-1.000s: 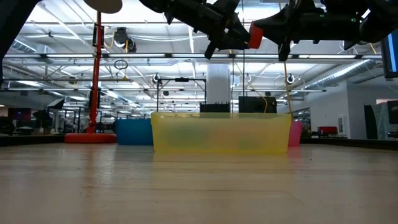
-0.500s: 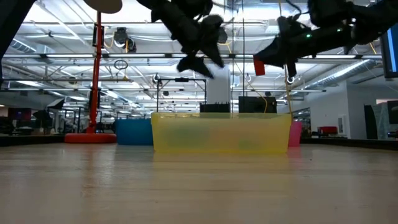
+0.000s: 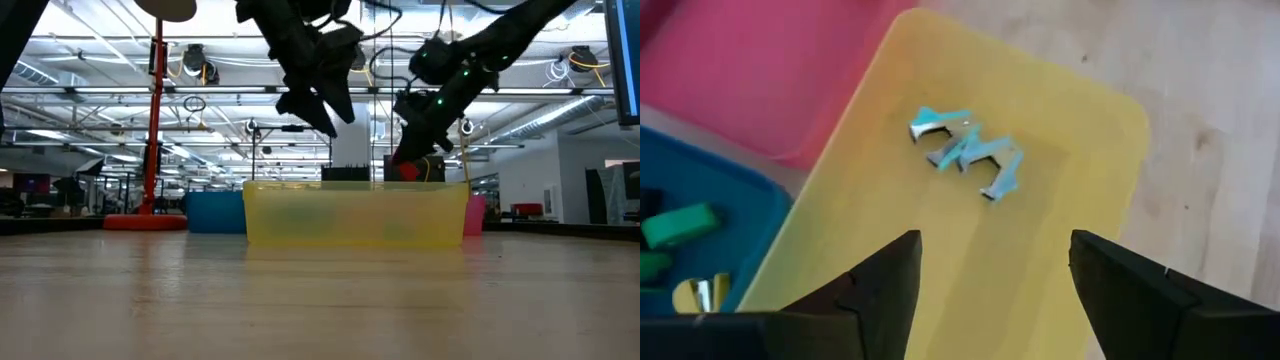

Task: Pick and place Stapler, Stapler remover, tape
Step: Put the red tape into the red bin

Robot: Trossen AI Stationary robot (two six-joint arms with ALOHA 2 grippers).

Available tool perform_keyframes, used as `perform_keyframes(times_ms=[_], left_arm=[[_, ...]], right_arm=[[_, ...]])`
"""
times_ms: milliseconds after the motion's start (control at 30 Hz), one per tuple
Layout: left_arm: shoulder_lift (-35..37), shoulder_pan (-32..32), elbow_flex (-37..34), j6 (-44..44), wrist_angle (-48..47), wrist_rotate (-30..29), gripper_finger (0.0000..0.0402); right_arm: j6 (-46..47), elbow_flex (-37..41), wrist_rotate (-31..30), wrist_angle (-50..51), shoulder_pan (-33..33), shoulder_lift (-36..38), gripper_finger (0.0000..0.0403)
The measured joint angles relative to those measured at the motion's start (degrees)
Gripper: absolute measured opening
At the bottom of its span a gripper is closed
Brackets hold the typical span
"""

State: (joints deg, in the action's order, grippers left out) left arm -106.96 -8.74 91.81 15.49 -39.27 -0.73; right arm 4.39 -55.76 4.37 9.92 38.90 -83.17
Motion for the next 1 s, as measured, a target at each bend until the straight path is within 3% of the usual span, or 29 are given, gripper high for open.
perform_keyframes(times_ms=[300, 767, 1000], left_arm=[[2.97, 2.48, -0.02, 1.77, 0.15, -4.37, 0.0255], [9.11, 3.41, -0.09, 1.53, 1.22, -5.89, 0.0255], [9.16, 5.1, 0.04, 1.55, 1.34, -5.91, 0.0255]], right_arm=[[-4.93, -8.33, -1.25, 10.13, 3.61, -11.05, 0.0031], [-8.28, -9.73, -1.58, 10.03, 3.87, -18.34, 0.0033], [-8.68, -9.71, -1.6, 6.9, 3.87, -18.78, 0.0095]])
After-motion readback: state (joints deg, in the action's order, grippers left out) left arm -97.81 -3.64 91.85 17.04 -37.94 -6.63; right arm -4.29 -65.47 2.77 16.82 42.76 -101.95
